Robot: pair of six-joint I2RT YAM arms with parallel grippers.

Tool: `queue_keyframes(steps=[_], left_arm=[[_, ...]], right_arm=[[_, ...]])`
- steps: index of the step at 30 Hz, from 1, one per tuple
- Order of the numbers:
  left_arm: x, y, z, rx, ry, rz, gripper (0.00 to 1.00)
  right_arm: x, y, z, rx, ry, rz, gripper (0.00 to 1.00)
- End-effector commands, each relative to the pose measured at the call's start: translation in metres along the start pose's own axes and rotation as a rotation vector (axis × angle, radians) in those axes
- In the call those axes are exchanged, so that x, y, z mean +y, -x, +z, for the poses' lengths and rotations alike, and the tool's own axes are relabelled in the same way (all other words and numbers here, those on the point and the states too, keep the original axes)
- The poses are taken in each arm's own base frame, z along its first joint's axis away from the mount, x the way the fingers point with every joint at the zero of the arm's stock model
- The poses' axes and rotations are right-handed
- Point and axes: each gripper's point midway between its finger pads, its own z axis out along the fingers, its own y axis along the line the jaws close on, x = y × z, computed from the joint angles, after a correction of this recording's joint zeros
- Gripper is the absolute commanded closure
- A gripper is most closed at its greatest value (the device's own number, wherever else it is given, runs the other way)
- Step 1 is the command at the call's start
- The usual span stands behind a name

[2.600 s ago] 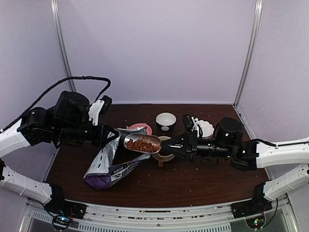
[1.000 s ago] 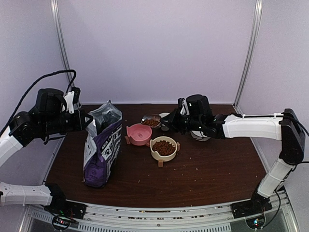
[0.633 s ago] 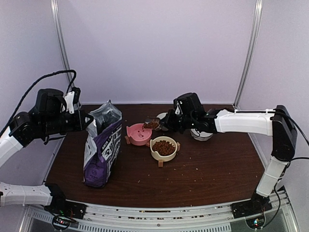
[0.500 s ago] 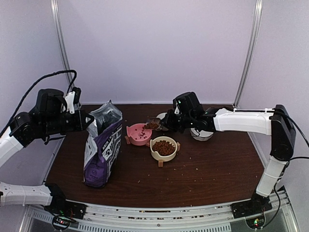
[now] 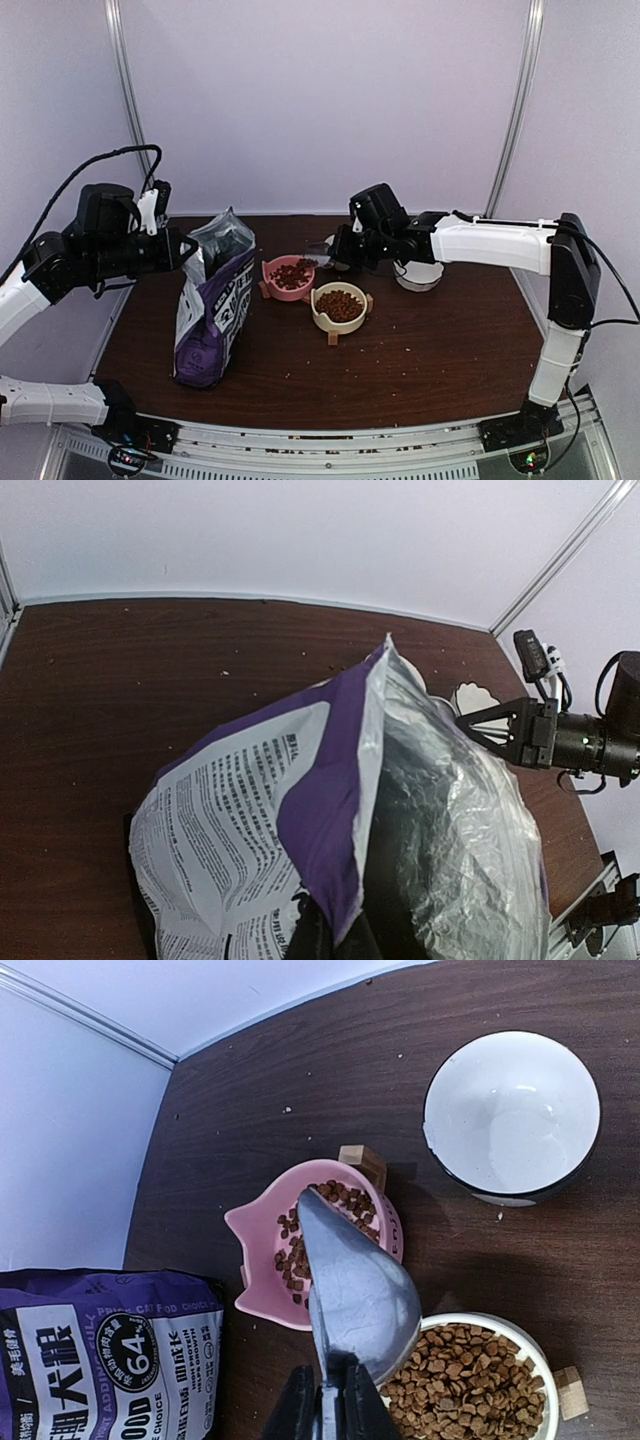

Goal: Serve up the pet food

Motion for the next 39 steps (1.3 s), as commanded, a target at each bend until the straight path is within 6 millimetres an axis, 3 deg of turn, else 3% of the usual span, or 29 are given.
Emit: queue_keyframes(steps=[1, 15, 18, 24, 30, 32, 39], left_arm=[[0.005, -0.018, 0.007, 0.068, 0.008, 0.021, 1.00], [-0.001, -0.019, 0.008, 0.065, -0.031, 0.030, 1.00], [-0.001, -0.019, 0.006, 0.057, -0.041, 0.035, 1.00], [-0.009, -0.022, 0.005, 0.052, -0.097, 0.050, 1.00], [-0.034, -0.024, 0.006, 0.070, -0.213, 0.085, 1.00], [-0.043, -0.026, 0.005, 0.075, -0.243, 0.106, 1.00], [-0.087, -0.050, 0.005, 0.112, -0.327, 0.202, 1.00]], right_arm=[[0.010, 0.008, -0.003, -0.033, -0.043, -0.097, 1.00], [0.030, 0.000, -0.003, -0.027, -0.097, -0.317, 1.00], [0.033, 0.005, -0.011, -0.049, -0.104, -0.339, 1.00], [0.056, 0.028, -0.061, -0.119, -0.030, -0.349, 1.00], [0.066, 0.029, -0.125, -0.162, 0.108, -0.318, 1.00], [0.063, 0.015, -0.141, -0.135, 0.176, -0.303, 1.00], [0.086, -0.041, -0.214, -0.014, 0.539, -0.233, 1.00]])
